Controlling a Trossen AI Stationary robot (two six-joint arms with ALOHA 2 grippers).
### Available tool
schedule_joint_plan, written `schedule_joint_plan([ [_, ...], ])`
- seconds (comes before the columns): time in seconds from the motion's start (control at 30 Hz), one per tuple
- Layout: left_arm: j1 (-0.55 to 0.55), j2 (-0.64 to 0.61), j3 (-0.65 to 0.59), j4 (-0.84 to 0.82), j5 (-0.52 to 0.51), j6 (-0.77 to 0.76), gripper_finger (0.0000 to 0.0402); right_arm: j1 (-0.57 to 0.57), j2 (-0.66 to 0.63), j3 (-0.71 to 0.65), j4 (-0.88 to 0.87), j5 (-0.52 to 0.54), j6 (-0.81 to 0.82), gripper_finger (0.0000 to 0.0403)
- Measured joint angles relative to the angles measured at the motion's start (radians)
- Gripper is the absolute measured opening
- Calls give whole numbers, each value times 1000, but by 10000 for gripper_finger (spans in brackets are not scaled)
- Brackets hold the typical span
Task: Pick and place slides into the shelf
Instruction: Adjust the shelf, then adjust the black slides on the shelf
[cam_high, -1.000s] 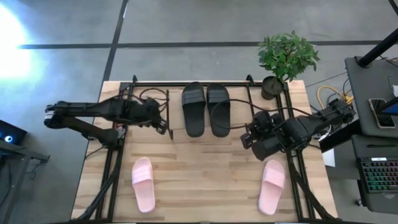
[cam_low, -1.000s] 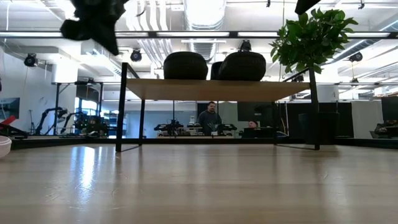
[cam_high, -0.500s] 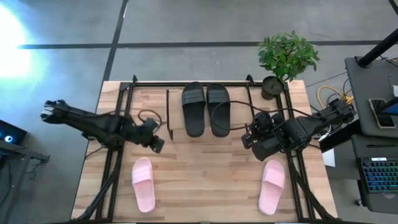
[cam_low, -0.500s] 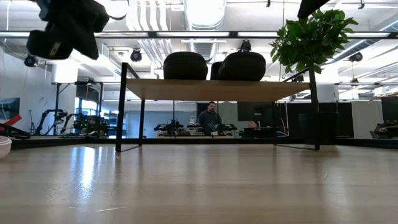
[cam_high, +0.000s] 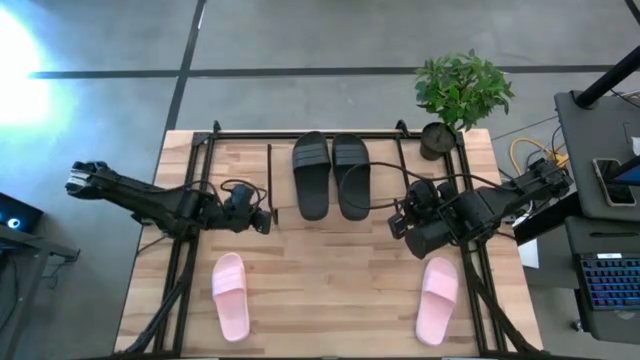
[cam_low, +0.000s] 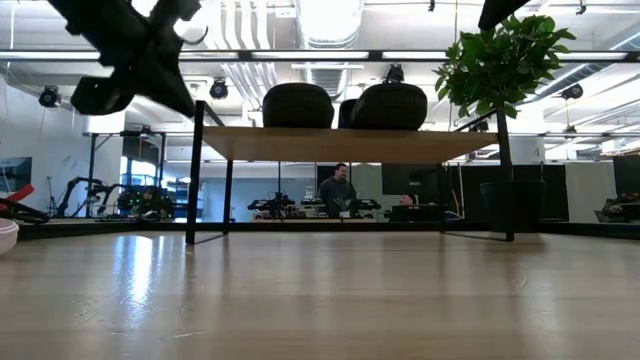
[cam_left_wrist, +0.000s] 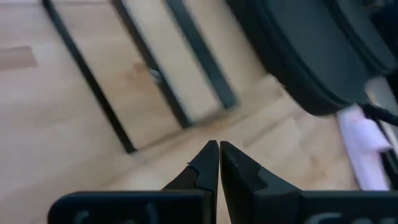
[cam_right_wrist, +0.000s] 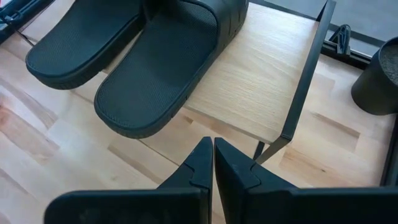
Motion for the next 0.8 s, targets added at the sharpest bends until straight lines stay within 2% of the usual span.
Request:
schedule_joint_plan([
  [0.4,122,-8,-34,61,8,105,1,0,0,0,-6,0,0,9],
  [0.5,133,-31,-33,60,44,122,1,0,0,0,-15,0,15,9],
  [0.6,123,-78,-15,50,129,125,1,0,0,0,-46,-1,47,9],
  [0.7,82,-134,21,53,159,125,1,-5,0,0,-100,-47,119,9],
  [0.8,56,-179,78,68,120,128,1,-51,-1,0,-108,-150,126,9],
])
